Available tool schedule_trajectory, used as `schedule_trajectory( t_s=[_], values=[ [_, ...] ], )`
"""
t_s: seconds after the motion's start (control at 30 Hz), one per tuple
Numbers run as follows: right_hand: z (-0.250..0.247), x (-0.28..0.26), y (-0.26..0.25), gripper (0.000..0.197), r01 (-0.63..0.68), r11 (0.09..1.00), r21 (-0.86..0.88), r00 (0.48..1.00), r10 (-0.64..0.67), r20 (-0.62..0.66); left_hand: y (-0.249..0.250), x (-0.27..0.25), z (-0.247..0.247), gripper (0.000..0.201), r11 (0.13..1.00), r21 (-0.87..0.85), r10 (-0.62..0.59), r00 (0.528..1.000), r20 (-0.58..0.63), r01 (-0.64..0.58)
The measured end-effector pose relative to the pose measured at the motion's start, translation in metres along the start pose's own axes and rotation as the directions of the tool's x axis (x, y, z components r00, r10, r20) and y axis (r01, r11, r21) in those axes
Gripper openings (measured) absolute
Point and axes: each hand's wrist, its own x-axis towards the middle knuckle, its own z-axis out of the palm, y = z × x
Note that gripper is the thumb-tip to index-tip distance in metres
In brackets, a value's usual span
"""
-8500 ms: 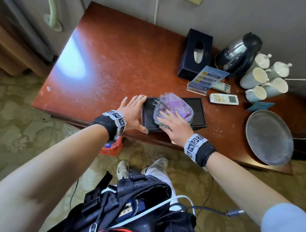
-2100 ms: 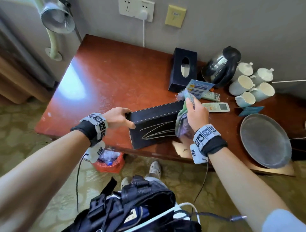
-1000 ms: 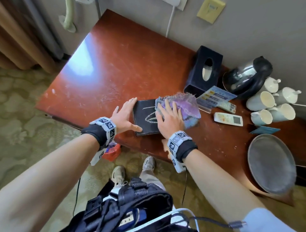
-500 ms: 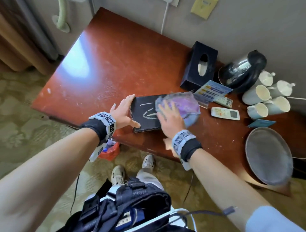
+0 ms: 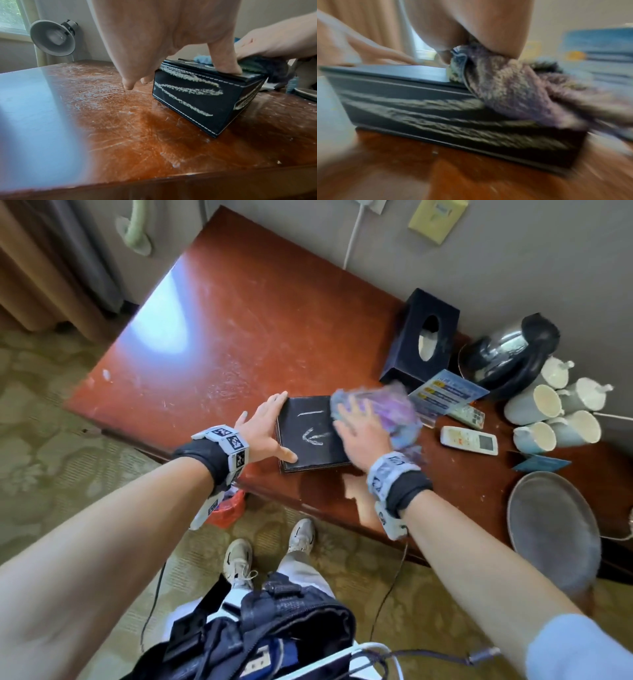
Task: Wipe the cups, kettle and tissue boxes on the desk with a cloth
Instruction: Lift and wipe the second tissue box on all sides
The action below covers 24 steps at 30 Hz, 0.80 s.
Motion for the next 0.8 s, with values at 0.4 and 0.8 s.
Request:
schedule_trajectory(
  t_s=[0.4, 0.8],
  values=[
    [0.011, 0.009, -0.015, 0.058, -0.112, 0.993, -0.021, 0.988, 0.114, 0.104, -0.010, 0.002, -0.001, 0.138, 1.000, 0.013, 0.022, 0.999, 0.036, -0.022],
    [-0.002, 0.000, 0.013, 0.049, -0.071, 0.995, 0.077, 0.990, 0.061, 0.126, -0.006, 0.002, -0.004, 0.135, 0.999, 0.032, 0.001, 0.999, 0.046, -0.003]
  ],
)
